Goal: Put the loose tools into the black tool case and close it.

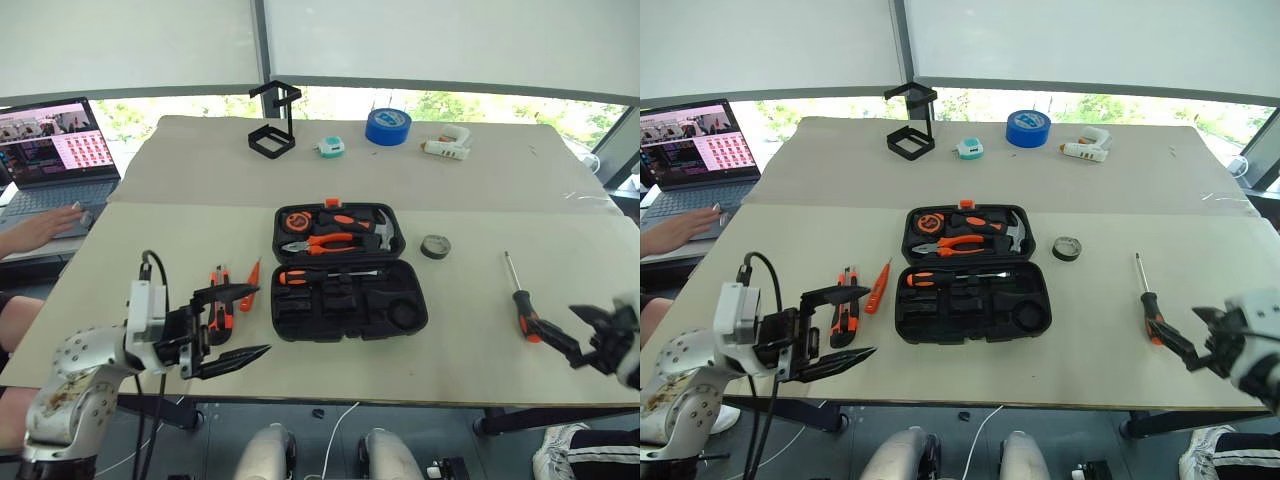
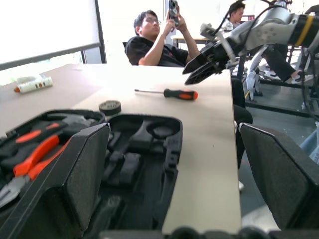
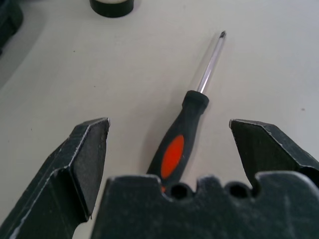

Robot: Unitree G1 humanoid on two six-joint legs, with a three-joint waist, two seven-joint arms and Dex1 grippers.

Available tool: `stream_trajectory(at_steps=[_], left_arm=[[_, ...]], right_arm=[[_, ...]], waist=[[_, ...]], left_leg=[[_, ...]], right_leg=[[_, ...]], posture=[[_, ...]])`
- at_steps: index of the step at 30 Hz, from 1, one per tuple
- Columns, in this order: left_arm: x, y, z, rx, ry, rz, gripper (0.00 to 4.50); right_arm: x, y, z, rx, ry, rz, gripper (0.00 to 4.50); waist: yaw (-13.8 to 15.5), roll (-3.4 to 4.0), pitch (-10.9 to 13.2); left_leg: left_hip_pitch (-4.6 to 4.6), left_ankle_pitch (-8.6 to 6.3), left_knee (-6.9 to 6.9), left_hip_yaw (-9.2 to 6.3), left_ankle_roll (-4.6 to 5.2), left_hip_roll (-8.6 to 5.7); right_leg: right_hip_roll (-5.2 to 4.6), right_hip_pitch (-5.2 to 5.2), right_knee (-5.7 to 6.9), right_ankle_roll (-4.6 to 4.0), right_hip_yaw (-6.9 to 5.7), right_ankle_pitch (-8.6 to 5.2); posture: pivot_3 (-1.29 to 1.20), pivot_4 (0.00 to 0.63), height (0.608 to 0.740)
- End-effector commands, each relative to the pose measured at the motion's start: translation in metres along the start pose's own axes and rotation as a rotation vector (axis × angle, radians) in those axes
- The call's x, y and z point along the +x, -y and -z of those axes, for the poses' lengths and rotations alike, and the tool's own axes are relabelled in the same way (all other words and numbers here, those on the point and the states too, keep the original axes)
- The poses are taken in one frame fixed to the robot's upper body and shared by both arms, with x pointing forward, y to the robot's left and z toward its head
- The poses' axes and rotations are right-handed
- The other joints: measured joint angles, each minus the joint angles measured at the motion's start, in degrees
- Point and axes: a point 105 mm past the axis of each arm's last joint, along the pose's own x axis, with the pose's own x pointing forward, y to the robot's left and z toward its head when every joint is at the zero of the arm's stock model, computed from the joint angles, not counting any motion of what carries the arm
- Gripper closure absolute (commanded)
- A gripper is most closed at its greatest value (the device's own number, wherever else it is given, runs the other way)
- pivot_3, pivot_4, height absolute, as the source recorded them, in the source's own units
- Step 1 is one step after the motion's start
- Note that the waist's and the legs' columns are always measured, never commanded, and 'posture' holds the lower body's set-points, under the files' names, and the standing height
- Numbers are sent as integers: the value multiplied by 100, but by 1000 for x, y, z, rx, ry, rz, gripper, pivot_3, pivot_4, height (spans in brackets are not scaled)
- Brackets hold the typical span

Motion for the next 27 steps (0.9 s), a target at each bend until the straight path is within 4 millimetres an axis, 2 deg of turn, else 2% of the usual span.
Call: stream_trajectory(at_steps=[1, 2, 4, 8, 11, 13, 14, 16, 17, 18, 19, 21, 23, 25, 27], left_arm=[[6, 1, -5, 27, 7, 4, 44], [6, 1, -5, 27, 4, 3, 44], [5, 0, -4, 37, -7, -1, 0], [3, -2, -6, 51, -14, -16, 0], [2, -2, -7, 54, -15, -25, 0], [2, -2, -7, 54, -16, -30, 0], [2, -2, -7, 54, -17, -31, 0], [-1, -2, -6, 55, -20, -50, 0], [-4, -4, -6, 57, -22, -77, 0], [-9, -6, -6, 58, -25, -110, 0], [-13, -8, -5, 61, -30, -140, 0], [-20, -11, -2, 63, -38, -187, 0], [-25, -14, 2, 63, -48, -227, 0], [-32, -13, 6, 55, -64, -273, 0], [-37, -12, 9, 48, -77, -304, 0]], right_arm=[[17, 6, 15, -10, -151, 28, 0], [21, 8, 21, -32, -196, 32, 0], [27, 16, 29, -6, -249, 74, 549], [34, 21, 24, 15, -241, 113, 1767], [35, 19, 22, 31, -240, 103, 2891], [34, 20, 20, 37, -229, 107, 3488], [33, 20, 18, 35, -224, 109, 3543], [29, 20, 2, -4, -154, 83, 3544], [27, 12, -27, -130, -23, 11, 3544], [24, -7, -57, -283, 109, -110, 3544], [18, -29, -78, -411, 217, -239, 3544], [11, -60, -100, -543, 337, -427, 3544], [10, -84, -111, -601, 383, -575, 3544], [19, -113, -120, -699, 357, -714, 3544], [31, -129, -124, -759, 299, -772, 3544]], waist=[[-5, -1, 0], [-8, 0, 0], [-13, -1, 0], [-20, -6, 2], [-6, -7, 2], [-10, -7, 2], [-13, -7, 2], [-12, -7, 2], [-12, -7, 2], [-19, -5, 3], [-50, 13, 14], [-119, 32, 24], [-184, 31, 29], [-192, 14, 38], [-199, 3, 44]], left_leg=[[-4, 0, 0, 0, 1, -1], [-7, -1, 0, 0, 1, -2], [-12, -3, 0, 1, 5, -6], [-10, -5, 7, 3, 8, -6], [-11, -5, 13, 3, 9, -6], [-12, -5, 14, 3, 9, -6], [-12, -5, 14, 3, 9, -6], [-12, -5, 14, 3, 10, -5], [-13, -5, 14, 3, 10, -5], [-14, -5, 14, 3, 10, -5], [-16, -5, 14, 5, 10, -6], [-11, -7, 11, 15, 12, -4], [-2, -7, 9, 14, 12, 5], [1, -7, 9, 12, 11, 18], [2, -8, 9, 18, 9, 36]], right_leg=[[3, -2, -1, 1, -1, 0], [3, -3, -3, 2, -2, 0], [2, -7, -4, 5, -3, 0], [3, 0, -10, 19, 0, 9], [3, 1, -10, 24, 0, 12], [3, 1, -11, 25, 0, 12], [3, 1, -11, 25, 1, 12], [3, 0, -11, 25, 1, 12], [3, 0, -10, 25, 0, 12], [3, -2, -11, 26, 1, 12], [3, -6, -10, 26, 3, 12], [9, -12, -9, 35, 23, 16], [27, -9, -9, 36, 27, 16], [41, -8, -9, 32, 29, 18], [50, -11, -10, 22, 31, 24]], posture=[[0, 150, 740], [0, 150, 740], [0, 150, 740], [0, 150, 740], [0, 150, 740], [0, 150, 740], [0, 150, 740], [0, 150, 740], [0, 150, 740], [0, 150, 740], [0, 150, 740], [0, 150, 740], [0, 150, 740], [0, 150, 740], [0, 150, 740]])
